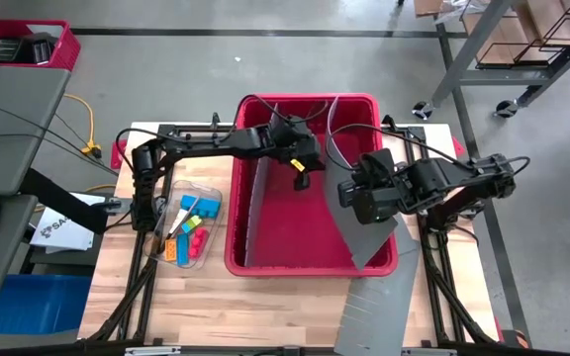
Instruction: Sort Items/Unsort Items
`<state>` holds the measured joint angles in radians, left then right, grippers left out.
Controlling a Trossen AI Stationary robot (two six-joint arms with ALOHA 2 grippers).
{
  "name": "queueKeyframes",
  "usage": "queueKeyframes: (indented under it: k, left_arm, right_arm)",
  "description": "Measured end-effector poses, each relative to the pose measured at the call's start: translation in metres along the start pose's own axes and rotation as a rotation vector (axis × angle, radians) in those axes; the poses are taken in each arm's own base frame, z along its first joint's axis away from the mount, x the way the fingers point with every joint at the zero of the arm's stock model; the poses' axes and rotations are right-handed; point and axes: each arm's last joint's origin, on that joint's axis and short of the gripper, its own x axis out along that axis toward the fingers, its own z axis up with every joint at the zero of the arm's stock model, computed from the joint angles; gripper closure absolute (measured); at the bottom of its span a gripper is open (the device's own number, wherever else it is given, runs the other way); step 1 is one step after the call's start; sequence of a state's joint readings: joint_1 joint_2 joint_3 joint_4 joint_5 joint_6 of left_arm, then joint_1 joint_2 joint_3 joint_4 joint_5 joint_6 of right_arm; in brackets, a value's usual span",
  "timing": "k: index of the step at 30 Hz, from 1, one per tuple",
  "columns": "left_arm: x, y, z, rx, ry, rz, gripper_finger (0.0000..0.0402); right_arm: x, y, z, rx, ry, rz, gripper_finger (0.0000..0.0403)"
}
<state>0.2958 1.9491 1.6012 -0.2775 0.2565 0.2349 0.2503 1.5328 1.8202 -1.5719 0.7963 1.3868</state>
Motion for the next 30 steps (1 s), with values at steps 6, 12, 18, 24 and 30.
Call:
queueKeyframes:
  k: [6, 12, 18, 24, 30]
  left_arm:
    - [0.000, 0.000, -0.001, -0.015, 0.006, -0.001, 0.0401]
    - [0.001, -0.001, 0.001, -0.023, -0.010, -0.009, 0.0401]
    - [0.003, -0.008, 0.003, -0.016, -0.017, -0.010, 0.0401]
    - [0.002, -0.004, 0.001, 0.000, -0.008, 0.001, 0.0402]
    - [-0.002, 0.011, -0.004, -0.031, 0.006, 0.028, 0.0402]
  right_arm:
    - [0.004, -0.002, 0.005, 0.021, -0.056, -0.027, 0.0402]
    - [0.007, -0.003, 0.014, 0.092, -0.251, -0.072, 0.0401]
    - [0.013, -0.004, 0.019, 0.101, -0.227, -0.084, 0.0401]
    - [0.013, -0.003, 0.020, 0.103, -0.232, -0.073, 0.0402]
    - [0.012, -0.004, 0.022, 0.065, -0.219, -0.072, 0.0403]
